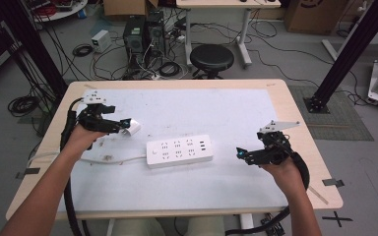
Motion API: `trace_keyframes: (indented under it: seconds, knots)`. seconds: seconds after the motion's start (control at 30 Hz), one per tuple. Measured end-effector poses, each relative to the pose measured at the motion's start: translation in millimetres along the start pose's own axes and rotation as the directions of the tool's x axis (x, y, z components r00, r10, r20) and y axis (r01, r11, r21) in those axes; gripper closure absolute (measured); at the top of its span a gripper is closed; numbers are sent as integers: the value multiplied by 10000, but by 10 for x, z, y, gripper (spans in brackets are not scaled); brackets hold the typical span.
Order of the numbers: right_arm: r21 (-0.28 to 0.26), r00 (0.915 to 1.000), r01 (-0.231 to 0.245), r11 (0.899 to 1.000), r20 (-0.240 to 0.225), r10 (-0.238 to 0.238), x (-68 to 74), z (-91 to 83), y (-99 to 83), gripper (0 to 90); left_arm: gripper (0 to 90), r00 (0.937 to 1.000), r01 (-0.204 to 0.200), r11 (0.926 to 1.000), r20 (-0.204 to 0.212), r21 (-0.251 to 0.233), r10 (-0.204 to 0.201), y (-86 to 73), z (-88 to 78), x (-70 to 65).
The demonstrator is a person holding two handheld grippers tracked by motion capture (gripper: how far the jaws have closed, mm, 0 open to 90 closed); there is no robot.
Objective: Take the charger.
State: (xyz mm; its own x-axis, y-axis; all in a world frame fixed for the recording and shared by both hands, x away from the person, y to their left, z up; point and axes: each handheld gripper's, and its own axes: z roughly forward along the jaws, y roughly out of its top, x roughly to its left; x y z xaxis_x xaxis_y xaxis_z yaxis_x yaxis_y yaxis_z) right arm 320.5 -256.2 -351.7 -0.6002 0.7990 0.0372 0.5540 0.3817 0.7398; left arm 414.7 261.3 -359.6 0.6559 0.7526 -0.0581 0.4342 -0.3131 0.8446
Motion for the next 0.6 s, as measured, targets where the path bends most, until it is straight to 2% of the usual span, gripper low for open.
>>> trace_keyframes:
  seconds: [0.27, 0.43, 0.47, 0.53, 0.6]
  knots:
    - [189, 10000, 30, 9998, 8, -31, -2, 47, 21, 50, 113, 9996, 6, 9998, 289, 192, -11, -65, 186, 109]
    - [286, 10000, -23, 9996, 51, 21, -11, 78, 25, 50, 113, 9995, 91, 9987, 313, 503, -107, -124, 323, 172]
    - [344, 10000, -13, 9994, 40, 11, -11, 86, 25, 50, 113, 9991, 137, 9970, 391, 760, -167, -172, 394, 195]
    - [359, 10000, 7, 9994, 27, -8, -12, 93, 22, 50, 113, 9990, 150, 9963, 406, 850, -185, -194, 420, 203]
    - [360, 10000, -19, 9994, 30, 17, -12, 98, 19, 50, 113, 9994, 195, 9941, 272, 1068, -225, -242, 465, 221]
